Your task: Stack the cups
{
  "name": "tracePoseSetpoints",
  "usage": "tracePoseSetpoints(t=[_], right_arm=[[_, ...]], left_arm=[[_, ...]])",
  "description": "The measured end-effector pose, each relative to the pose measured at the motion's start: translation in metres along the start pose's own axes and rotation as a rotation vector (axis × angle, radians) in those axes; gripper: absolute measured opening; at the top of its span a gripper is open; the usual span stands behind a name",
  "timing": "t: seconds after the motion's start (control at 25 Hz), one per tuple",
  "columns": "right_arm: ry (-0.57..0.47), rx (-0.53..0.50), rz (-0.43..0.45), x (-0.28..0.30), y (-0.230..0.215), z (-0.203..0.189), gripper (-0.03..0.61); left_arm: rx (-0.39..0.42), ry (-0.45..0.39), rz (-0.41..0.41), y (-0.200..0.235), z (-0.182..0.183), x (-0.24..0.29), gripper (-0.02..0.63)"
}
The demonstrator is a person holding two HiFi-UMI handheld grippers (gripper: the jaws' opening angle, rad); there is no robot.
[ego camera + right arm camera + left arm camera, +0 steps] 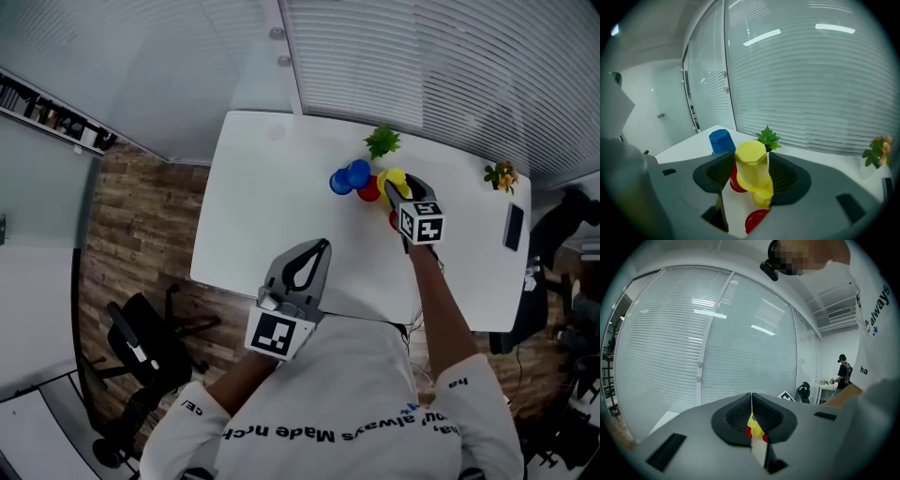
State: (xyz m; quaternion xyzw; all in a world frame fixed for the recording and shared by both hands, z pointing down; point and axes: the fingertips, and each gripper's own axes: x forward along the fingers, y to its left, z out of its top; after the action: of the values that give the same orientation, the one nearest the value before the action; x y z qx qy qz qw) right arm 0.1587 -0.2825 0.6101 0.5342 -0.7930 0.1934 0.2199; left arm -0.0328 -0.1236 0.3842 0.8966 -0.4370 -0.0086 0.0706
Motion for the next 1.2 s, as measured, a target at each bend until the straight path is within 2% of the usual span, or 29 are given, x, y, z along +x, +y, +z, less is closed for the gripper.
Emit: tracePoseSetpoints(t=[0.04, 0.2, 0.44, 0.6, 0.72, 0.84, 1.0, 1.2], right_arm=[[-0.006, 0.005, -0.002, -0.004, 0.001, 0.000, 0.259], [-0.036, 0.003, -0.014, -0.036, 0.006, -0.006, 0.262], [0.007, 0.008, -0.070, -0.076, 0.000, -0.062, 0.274], [0.059, 0.019, -0.077, -0.061, -0.009, -0.098, 0.291], [0.095, 0.009, -0.075, -0.039, -0.016, -0.118, 0.299], [0.111, 0.005, -0.098, -0.034, -0.020, -0.125, 0.243], [0.064, -0.010, -0.087, -0.073, 0.001, -0.103, 0.241], [-0.035, -0.049, -0.019, -0.122, 0.031, -0.017, 0.241]], left_arm=[[-0.001, 0.000, -0.001, 0.001, 0.000, 0.000, 0.021], [-0.002, -0.008, -0.032, -0.005, 0.000, 0.006, 0.021], [-0.002, 0.007, -0.123, -0.030, -0.005, 0.029, 0.021], [0.010, 0.016, -0.157, -0.042, -0.007, 0.035, 0.021], [0.012, 0.022, -0.148, -0.044, -0.006, 0.032, 0.021], [0.023, 0.020, -0.125, -0.039, -0.004, 0.025, 0.021], [0.014, 0.016, -0.093, -0.029, -0.003, 0.012, 0.021], [-0.003, 0.012, -0.082, -0.021, -0.004, 0.011, 0.021]])
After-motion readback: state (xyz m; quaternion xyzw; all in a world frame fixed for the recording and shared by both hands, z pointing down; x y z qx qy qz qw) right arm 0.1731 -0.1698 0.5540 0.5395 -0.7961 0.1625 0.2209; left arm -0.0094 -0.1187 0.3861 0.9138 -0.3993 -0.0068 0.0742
